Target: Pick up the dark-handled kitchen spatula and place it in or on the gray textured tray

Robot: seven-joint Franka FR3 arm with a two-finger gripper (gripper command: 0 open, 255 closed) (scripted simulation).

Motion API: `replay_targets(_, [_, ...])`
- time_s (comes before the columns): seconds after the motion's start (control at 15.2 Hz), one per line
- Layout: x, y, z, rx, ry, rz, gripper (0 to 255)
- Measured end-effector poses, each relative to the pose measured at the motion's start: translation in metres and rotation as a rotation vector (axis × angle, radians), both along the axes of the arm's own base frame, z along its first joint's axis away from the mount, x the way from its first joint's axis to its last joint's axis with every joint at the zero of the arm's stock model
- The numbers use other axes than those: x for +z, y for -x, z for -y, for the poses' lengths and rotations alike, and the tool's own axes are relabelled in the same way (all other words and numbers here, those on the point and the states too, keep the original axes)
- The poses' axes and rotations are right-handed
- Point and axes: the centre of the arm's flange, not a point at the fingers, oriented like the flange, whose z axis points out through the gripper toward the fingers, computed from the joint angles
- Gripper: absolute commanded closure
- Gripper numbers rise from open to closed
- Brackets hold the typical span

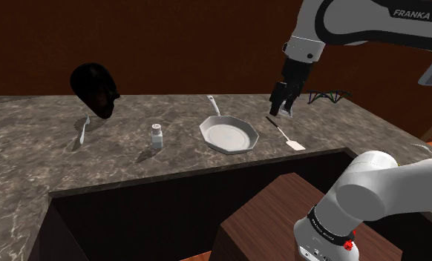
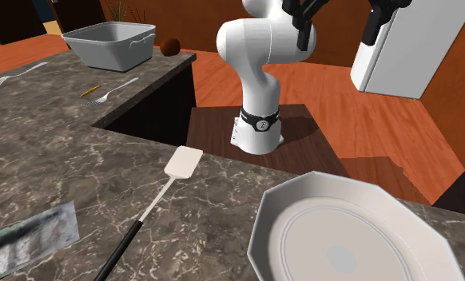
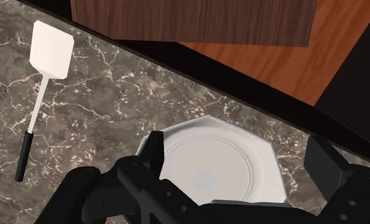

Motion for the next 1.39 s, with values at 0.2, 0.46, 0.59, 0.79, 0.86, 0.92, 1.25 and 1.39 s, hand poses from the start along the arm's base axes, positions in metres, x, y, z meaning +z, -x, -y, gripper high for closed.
replay_targets(0.2, [-0.007, -0.006, 0.012, -0.020, 0.003, 0.004, 0])
replay_targets(0.46, [-0.035, -0.014, 0.051, -0.084, 0.010, 0.016, 0])
replay_targets(0.59, [-0.054, -0.026, 0.068, -0.117, 0.015, 0.022, 0])
replay_targets(0.79, [-0.075, -0.034, 0.098, -0.167, 0.022, 0.034, 0])
replay_targets(0.86, [-0.079, -0.036, 0.110, -0.183, 0.025, 0.037, 0])
replay_targets(0.92, [-0.085, -0.038, 0.122, -0.200, 0.027, 0.041, 0])
replay_targets(1.25, [-0.123, -0.050, 0.171, -0.284, 0.038, 0.057, 0])
replay_targets(1.39, [-0.134, -0.052, 0.195, -0.317, 0.043, 0.065, 0])
